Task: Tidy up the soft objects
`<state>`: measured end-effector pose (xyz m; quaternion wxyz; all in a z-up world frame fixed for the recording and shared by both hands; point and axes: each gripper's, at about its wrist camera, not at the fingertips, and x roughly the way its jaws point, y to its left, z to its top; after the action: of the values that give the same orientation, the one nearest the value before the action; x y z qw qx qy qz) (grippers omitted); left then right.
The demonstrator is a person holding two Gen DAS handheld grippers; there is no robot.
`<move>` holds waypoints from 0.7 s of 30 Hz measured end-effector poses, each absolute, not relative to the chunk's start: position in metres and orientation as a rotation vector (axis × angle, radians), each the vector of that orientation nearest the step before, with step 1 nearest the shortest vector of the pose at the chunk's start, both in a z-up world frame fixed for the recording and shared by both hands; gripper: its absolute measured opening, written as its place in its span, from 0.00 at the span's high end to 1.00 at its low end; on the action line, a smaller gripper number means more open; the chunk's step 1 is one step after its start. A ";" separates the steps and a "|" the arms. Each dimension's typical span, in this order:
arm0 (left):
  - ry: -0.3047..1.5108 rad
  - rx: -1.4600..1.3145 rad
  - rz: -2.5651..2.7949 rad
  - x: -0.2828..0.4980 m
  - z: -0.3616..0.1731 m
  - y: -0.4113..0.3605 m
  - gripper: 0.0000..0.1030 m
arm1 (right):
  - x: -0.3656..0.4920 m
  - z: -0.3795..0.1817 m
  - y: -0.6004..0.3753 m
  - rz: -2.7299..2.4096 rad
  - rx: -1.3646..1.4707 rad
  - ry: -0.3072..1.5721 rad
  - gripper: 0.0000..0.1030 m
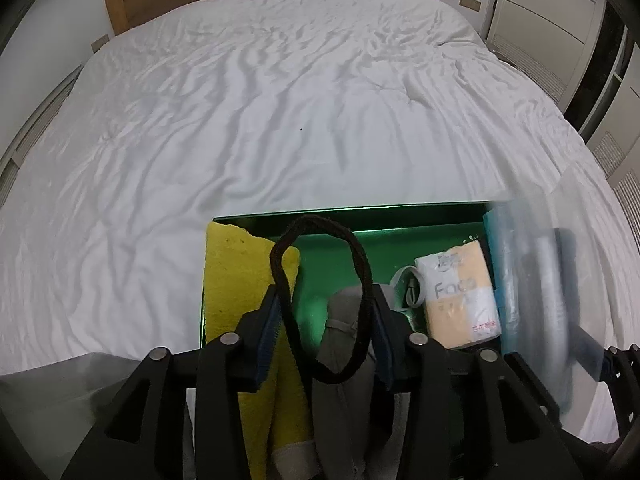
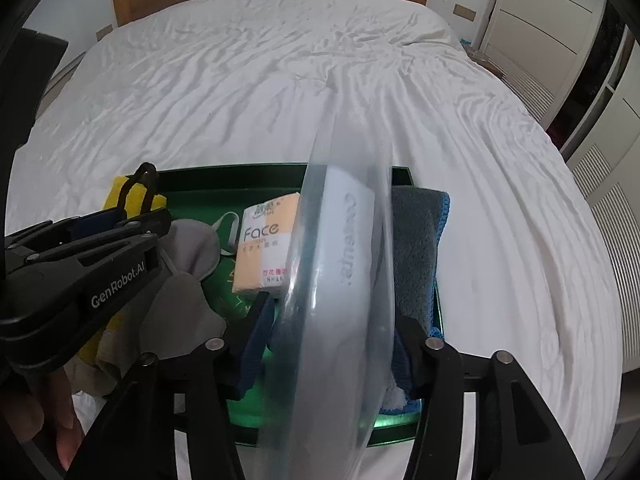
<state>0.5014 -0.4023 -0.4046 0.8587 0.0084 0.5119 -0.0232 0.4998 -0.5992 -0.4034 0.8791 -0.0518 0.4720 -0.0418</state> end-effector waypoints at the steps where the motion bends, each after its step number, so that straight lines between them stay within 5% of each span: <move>1: 1.071 0.014 -0.047 0.501 -0.402 -0.401 0.61 | 0.499 -0.402 -0.598 -0.091 -0.111 0.982 0.43; 21: 0.980 0.045 -0.058 0.487 -0.368 -0.405 0.56 | 0.484 -0.384 -0.593 -0.121 -0.094 0.947 0.40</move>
<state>0.4874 -0.4048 -0.3682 0.8817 0.0217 0.4704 -0.0279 0.4845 -0.5935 -0.3840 0.8872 -0.0451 0.4554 -0.0580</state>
